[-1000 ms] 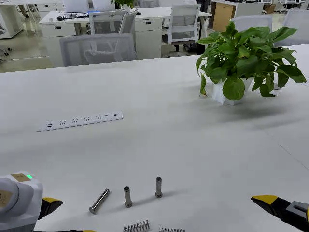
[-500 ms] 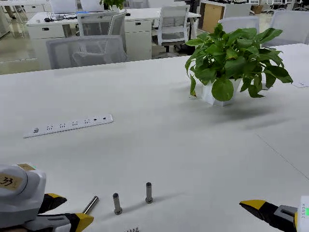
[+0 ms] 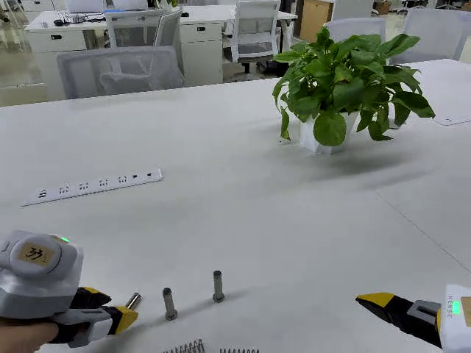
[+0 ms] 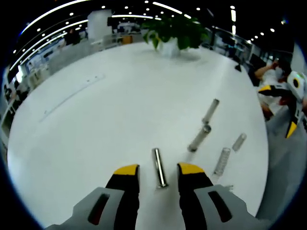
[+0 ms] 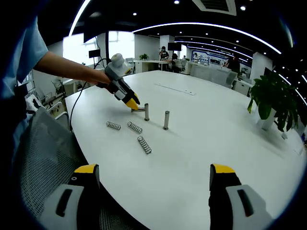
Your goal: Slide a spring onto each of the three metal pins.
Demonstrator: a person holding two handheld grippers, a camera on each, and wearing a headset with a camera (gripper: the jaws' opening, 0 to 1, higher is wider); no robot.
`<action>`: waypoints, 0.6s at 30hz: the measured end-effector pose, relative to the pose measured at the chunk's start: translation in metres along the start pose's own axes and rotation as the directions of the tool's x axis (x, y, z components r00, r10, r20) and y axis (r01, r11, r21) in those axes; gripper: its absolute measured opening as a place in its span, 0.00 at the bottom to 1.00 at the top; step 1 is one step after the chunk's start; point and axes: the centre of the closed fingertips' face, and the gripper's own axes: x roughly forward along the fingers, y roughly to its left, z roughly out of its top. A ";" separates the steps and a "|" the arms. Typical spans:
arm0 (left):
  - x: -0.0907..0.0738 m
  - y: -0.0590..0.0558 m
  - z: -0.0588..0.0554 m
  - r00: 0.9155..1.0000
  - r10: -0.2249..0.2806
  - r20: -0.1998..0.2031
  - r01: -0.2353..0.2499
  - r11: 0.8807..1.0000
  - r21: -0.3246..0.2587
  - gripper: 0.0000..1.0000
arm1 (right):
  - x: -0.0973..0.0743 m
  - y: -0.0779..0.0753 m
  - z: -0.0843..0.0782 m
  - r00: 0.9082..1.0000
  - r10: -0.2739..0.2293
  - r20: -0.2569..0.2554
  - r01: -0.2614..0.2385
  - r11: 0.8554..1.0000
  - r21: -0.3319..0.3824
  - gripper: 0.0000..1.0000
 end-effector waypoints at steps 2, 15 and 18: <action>0.003 0.002 0.001 1.000 0.000 -0.003 0.000 1.000 -0.004 0.28 | 0.000 0.000 0.000 1.000 0.000 -0.001 0.000 1.000 0.000 0.96; 0.021 0.004 0.005 0.998 0.006 -0.056 -0.007 1.000 -0.009 0.17 | 0.000 0.000 0.000 1.000 -0.001 -0.001 0.001 1.000 0.004 0.96; 0.023 0.004 0.006 0.998 0.013 -0.067 -0.014 1.000 -0.001 0.15 | 0.000 -0.001 0.000 1.000 -0.002 0.001 0.002 1.000 0.007 0.96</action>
